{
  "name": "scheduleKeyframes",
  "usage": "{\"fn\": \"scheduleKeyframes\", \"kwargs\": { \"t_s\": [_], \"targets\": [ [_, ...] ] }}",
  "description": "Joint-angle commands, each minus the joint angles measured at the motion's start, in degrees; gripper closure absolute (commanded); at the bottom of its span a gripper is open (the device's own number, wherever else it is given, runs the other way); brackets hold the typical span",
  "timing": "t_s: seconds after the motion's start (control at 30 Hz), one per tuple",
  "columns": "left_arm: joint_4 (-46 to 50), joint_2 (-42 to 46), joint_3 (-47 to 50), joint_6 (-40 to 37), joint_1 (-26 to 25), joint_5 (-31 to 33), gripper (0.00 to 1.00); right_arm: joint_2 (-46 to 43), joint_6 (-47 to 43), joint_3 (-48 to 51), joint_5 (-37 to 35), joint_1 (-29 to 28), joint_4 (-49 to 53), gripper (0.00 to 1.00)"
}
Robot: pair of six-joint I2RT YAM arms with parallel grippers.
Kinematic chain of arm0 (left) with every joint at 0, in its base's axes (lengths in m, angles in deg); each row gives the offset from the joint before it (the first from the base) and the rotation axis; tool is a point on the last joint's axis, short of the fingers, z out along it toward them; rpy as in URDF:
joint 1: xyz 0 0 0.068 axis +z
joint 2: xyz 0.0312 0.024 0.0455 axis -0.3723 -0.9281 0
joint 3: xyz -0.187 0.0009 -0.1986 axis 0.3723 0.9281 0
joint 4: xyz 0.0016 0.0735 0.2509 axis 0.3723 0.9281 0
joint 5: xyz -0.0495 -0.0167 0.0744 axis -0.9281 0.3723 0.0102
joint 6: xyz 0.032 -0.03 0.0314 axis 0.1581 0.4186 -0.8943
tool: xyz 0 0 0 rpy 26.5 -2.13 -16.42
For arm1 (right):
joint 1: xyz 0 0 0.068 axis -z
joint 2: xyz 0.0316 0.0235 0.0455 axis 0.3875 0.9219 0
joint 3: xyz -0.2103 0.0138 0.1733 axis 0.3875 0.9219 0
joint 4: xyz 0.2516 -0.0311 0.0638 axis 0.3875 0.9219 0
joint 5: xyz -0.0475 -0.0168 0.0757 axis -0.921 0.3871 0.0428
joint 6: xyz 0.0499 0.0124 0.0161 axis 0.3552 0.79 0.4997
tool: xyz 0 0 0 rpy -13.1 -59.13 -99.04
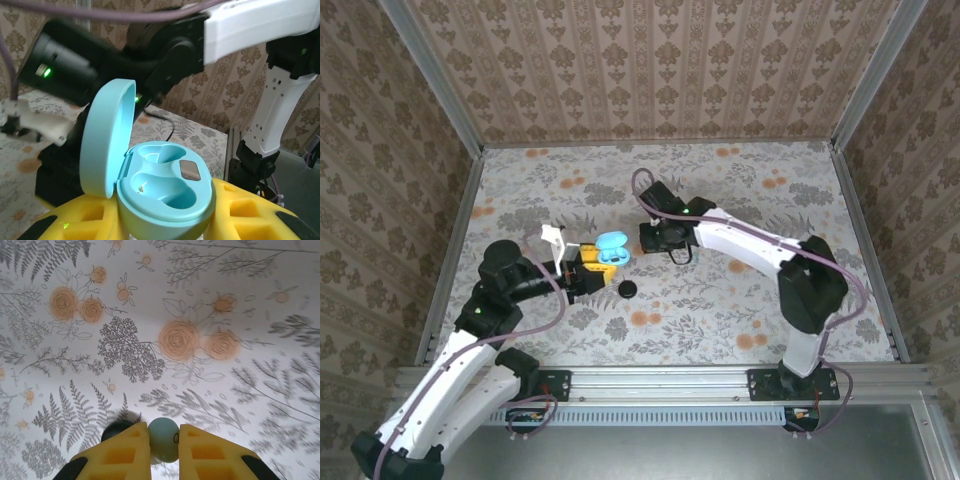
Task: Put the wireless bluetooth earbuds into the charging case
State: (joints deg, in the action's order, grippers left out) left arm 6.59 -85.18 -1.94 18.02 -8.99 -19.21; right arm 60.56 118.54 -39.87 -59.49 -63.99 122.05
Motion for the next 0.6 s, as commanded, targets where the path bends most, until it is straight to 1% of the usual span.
{"fn": "scheduleKeyframes", "kwargs": {
  "t_s": [0.0, 0.1, 0.33, 0.57],
  "targets": [
    [-8.89, -1.49, 1.39, 0.48, -1.49, 0.29, 0.93, -7.2, 0.85, 3.54, -1.12, 1.09, 0.55, 0.85],
    [-11.87, -3.82, 1.95, -0.99, -3.17, 1.9, 0.93, -12.72, 0.35, 5.67, -2.18, 1.79, 2.59, 0.86],
    [-14.42, -10.58, 0.67, -5.31, -7.71, 4.9, 0.93, -24.79, 0.47, 8.37, -4.09, 2.08, 7.26, 0.87],
    [-19.64, -15.52, 0.65, -8.75, -10.18, 7.1, 0.93, -35.91, 1.39, 13.64, -0.55, 2.08, 6.86, 0.86]
  ]
}}
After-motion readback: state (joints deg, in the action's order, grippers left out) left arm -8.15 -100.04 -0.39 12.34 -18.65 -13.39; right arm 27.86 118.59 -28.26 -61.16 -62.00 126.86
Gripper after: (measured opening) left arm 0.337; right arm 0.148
